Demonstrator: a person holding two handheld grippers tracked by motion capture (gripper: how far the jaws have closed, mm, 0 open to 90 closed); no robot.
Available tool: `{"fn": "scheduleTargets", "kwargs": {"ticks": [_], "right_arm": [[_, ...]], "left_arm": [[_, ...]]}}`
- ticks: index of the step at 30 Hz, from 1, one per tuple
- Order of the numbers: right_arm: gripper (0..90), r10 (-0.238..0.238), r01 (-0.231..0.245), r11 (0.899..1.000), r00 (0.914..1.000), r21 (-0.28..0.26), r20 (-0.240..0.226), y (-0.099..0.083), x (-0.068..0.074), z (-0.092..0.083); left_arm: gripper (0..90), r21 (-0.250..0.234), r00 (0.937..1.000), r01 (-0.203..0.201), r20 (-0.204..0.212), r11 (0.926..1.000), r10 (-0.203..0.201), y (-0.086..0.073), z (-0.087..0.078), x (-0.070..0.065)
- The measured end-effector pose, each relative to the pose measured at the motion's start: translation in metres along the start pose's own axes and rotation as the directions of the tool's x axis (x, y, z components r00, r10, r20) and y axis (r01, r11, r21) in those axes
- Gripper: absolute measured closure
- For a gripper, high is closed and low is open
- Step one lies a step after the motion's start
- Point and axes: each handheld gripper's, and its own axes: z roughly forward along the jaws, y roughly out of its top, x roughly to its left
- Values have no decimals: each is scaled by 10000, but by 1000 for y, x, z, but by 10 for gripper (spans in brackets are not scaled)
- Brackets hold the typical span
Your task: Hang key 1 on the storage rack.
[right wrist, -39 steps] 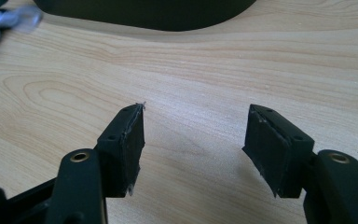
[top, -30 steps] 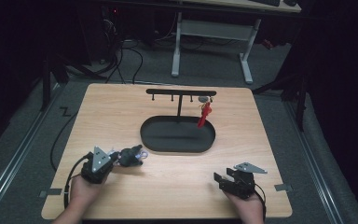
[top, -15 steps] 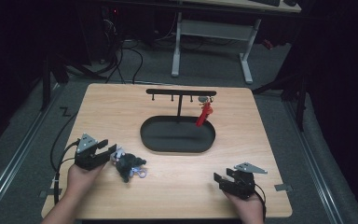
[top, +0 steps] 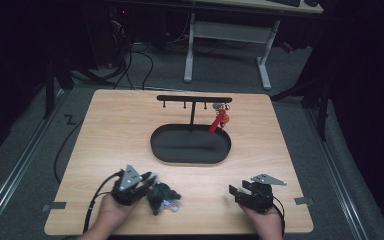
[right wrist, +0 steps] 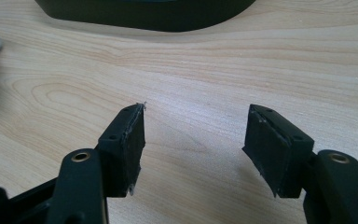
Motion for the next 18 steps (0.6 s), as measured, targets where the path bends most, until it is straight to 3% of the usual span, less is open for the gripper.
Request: {"fn": "scheduleTargets", "kwargs": {"ticks": [1,4,7,8,11,14,18], "right_arm": [[383,0,0,10000,10000,0,0,0,0,0],[384,-20,20,10000,10000,-84,-19,0,0,-1],[384,100,-100,9999,10000,-113,-2,1,-1,-3],[385,117,-117,9998,9999,-174,-1,0,-3,-4],[385,180,-180,9995,9998,-256,10,0,-5,-6],[388,242,-242,9992,9997,-325,-14,-1,-7,-10],[392,38,-43,9984,10000,-560,-80,0,-1,-16]], "left_arm": [[742,0,10000,0,0,10000,0,0,0,0],[756,-178,9988,-427,230,9989,431,12,22,-31],[802,-83,9972,-617,423,9981,620,25,44,-50],[834,-1,9962,-650,586,9979,649,35,58,-61],[831,-35,9949,-805,601,9967,806,42,69,-70],[830,-32,9942,-629,870,9980,630,51,79,-73],[829,-156,9932,-736,894,9972,747,53,72,-70]]}}
